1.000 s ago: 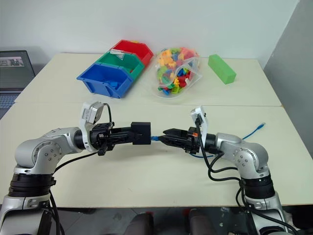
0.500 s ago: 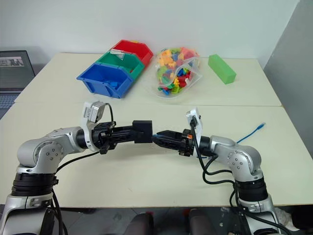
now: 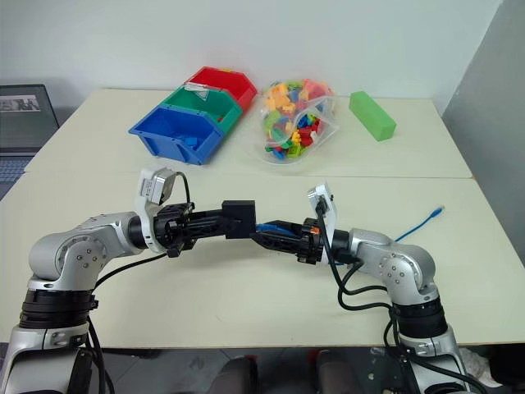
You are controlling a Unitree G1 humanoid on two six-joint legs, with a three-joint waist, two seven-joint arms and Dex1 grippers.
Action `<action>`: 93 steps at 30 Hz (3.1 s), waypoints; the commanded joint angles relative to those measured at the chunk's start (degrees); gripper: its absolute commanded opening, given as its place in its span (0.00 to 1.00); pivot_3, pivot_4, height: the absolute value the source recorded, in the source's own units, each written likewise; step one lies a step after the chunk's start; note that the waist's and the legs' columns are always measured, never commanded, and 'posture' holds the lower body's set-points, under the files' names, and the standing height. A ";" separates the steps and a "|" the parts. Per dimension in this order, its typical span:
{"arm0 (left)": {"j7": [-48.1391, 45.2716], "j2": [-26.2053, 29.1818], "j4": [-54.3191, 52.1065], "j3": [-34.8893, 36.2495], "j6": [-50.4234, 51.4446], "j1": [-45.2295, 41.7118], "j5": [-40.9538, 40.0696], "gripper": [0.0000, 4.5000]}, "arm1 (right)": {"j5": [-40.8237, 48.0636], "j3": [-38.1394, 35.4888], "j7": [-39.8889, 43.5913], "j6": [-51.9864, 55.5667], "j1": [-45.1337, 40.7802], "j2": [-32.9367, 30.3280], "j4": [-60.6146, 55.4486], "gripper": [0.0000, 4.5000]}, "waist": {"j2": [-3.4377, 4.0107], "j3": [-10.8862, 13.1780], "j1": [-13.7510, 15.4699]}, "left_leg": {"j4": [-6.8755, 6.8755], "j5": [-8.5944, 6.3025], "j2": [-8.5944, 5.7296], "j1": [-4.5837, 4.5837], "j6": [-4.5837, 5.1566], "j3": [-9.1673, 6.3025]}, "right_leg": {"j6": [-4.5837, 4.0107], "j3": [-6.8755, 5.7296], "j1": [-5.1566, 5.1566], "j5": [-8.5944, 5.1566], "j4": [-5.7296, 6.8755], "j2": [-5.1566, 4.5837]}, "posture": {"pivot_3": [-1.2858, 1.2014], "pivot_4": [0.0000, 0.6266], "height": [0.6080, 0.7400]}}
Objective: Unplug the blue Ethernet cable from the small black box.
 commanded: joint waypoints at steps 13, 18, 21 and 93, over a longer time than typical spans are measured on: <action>-0.54 0.49 -0.70 1.17 -0.17 -0.70 -0.85 0.17 | 1.29 -0.77 0.93 -0.61 -1.02 -0.54 -1.09 0.49 | 0.00 0.00 0.00 | 0.00 0.00 0.00 0.00 0.00 0.00 | 0.00 0.00 0.00 0.00 0.00 0.00 | 0.52 0.24 1.00; -0.48 0.42 -0.89 1.16 -0.23 -0.56 -0.85 0.17 | 1.34 -0.90 0.65 -0.66 -1.07 -0.30 -1.04 0.49 | 0.00 0.00 0.00 | 0.00 0.00 0.00 0.00 0.00 0.00 | 0.00 0.00 0.00 0.00 -0.01 0.00 | 0.52 0.24 1.00; -0.46 0.40 -0.94 1.14 -0.24 -0.51 -0.85 0.17 | 1.27 -1.04 0.46 -0.76 -1.07 -0.20 -0.93 0.49 | 0.00 0.00 0.00 | 0.00 0.00 0.00 0.00 0.00 0.00 | 0.00 0.00 0.00 0.00 -0.01 0.00 | 0.52 0.24 1.00; 0.08 3.30 1.74 3.03 -3.81 1.85 3.25 0.17 | -34.84 0.91 -14.85 -38.02 -8.02 -1.74 34.23 0.17 | 0.08 0.07 -0.75 | -0.06 0.00 0.00 -0.12 -0.01 0.07 | -0.03 0.06 -0.11 0.02 -0.07 0.01 | 0.52 0.24 1.00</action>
